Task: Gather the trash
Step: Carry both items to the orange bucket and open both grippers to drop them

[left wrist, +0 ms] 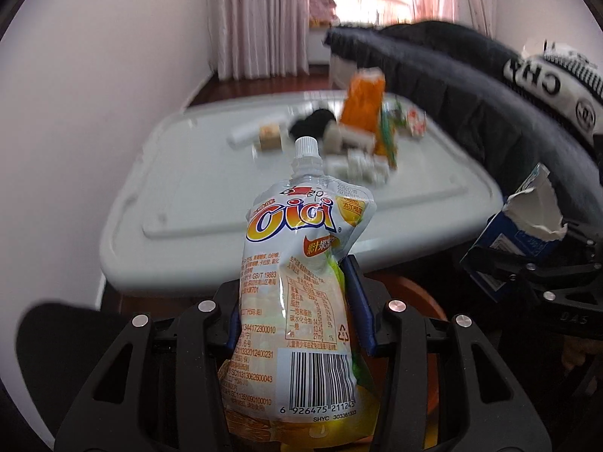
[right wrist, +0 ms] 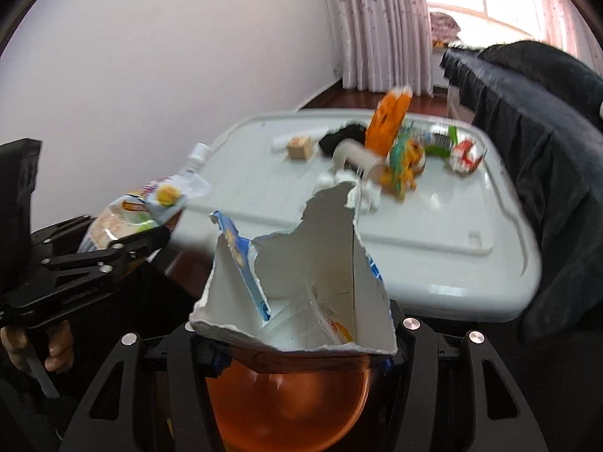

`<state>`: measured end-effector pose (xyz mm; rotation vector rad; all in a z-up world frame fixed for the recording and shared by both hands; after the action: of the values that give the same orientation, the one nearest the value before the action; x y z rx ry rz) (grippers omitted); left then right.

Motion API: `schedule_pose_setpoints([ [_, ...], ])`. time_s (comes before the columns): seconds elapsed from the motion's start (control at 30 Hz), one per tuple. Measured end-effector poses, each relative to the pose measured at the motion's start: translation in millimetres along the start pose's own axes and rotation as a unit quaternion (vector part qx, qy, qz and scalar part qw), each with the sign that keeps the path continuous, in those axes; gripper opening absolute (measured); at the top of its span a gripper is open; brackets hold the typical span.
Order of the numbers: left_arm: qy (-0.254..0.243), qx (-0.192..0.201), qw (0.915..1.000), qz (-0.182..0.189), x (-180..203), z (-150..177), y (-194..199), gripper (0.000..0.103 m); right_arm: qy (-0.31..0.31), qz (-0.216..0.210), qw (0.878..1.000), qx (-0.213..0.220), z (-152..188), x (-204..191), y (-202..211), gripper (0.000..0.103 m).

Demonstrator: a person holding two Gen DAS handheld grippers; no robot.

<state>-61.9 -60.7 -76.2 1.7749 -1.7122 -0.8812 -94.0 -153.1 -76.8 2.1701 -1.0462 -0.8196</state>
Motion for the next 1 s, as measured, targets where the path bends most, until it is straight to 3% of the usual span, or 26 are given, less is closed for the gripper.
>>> schedule_pose_setpoints([
  [0.2,-0.009,-0.084,0.9962,0.023,11.9,39.5,-32.2,0.044,-0.02,-0.008,0.998,-0.066,38.3,1.5,-27.5,0.056],
  [0.37,-0.011,-0.122,0.992,0.028,15.7,56.7,-50.8,0.044,-0.036,-0.016,0.994,-0.101,49.0,5.5,-48.1,0.056],
  [0.57,-0.023,-0.13,0.991,0.023,19.0,66.7,-52.5,0.044,-0.041,-0.02,0.991,-0.127,58.7,1.9,-62.9,0.056],
  [0.9,-0.028,-0.134,0.9904,0.023,19.0,70.8,-49.9,0.044,-0.043,-0.018,0.99,-0.135,61.0,1.8,-62.0,0.056],
  [1.0,-0.028,-0.132,0.9901,0.04,19.9,71.4,-36.4,0.044,-0.036,-0.02,0.991,-0.129,59.6,-2.6,-54.5,0.056],
])
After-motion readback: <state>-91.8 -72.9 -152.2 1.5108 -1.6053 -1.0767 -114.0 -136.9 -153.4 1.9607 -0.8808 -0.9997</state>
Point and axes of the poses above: each gripper's, at about its wrist camera, not at the fingertips, and y roughly against the way its jaws point, x to its right, z to its underside, the point moved 10 cm from there along -y, roughly the way its jaws point, and after that the axes turned 8 degrees about -z, right-handed, at the moved point
